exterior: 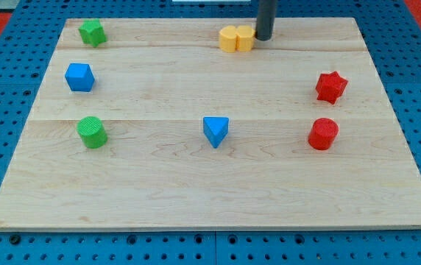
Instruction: Move your arm towards the blue triangle
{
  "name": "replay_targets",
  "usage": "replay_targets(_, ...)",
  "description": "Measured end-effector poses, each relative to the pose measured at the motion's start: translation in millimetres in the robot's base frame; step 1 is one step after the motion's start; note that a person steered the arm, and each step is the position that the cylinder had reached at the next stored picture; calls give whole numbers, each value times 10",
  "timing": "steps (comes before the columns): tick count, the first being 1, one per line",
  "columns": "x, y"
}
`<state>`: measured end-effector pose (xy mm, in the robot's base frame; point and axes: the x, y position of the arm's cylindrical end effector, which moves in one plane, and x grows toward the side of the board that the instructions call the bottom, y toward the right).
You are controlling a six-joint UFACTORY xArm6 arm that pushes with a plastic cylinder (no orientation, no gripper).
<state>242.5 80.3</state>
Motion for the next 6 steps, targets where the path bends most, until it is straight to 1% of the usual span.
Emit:
replay_targets(2, 51, -399)
replay_targets(3, 177, -38)
replay_targets(4, 838, 182)
replay_targets(5, 1573, 241)
replay_targets(6, 2189, 241)
